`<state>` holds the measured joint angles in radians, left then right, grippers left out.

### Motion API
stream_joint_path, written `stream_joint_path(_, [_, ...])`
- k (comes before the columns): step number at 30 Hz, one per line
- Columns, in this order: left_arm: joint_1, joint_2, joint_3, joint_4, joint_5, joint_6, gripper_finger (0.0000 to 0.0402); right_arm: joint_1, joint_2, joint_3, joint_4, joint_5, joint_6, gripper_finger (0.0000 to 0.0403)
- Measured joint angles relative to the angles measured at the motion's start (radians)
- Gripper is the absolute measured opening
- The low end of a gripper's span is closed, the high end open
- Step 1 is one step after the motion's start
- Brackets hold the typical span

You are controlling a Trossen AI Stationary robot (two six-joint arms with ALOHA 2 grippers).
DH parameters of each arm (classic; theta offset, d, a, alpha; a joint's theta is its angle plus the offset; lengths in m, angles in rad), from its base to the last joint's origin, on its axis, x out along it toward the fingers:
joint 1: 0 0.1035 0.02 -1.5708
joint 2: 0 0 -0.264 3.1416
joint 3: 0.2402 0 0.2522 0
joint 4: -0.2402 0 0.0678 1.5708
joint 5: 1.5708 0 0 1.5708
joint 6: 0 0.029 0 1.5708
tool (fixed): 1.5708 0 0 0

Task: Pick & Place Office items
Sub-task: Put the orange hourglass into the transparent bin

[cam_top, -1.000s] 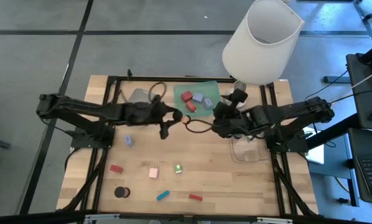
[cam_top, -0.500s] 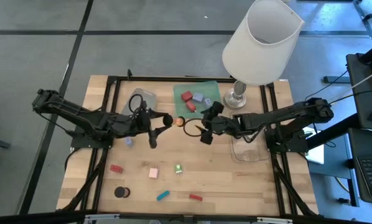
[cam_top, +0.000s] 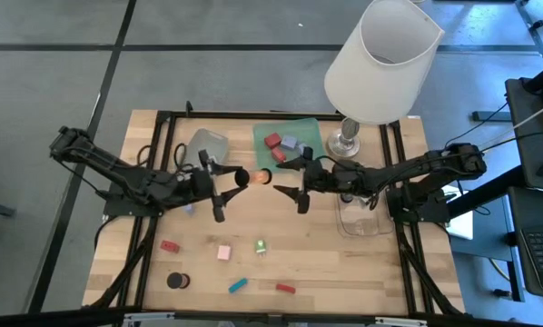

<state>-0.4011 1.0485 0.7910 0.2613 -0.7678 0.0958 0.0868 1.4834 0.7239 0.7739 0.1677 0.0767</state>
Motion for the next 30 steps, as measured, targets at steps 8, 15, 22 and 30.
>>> stream_joint_path(8, [-0.031,0.000,0.000,0.227,0.050,0.239,0.0213,0.000,0.000,0.058,0.000,-0.008,0.020,0.0313])
stream_joint_path(15, [-0.029,0.000,0.000,0.348,0.161,0.339,0.0214,0.001,0.000,0.143,-0.004,-0.244,0.020,0.0313])
stream_joint_path(22, [-0.029,0.016,0.000,0.386,0.247,0.378,0.0214,0.000,0.000,0.187,-0.005,-0.299,0.017,0.0313])
stream_joint_path(30, [-0.029,0.062,0.000,0.441,0.244,0.426,0.0214,0.000,0.000,0.214,-0.005,-0.299,0.024,0.0313])
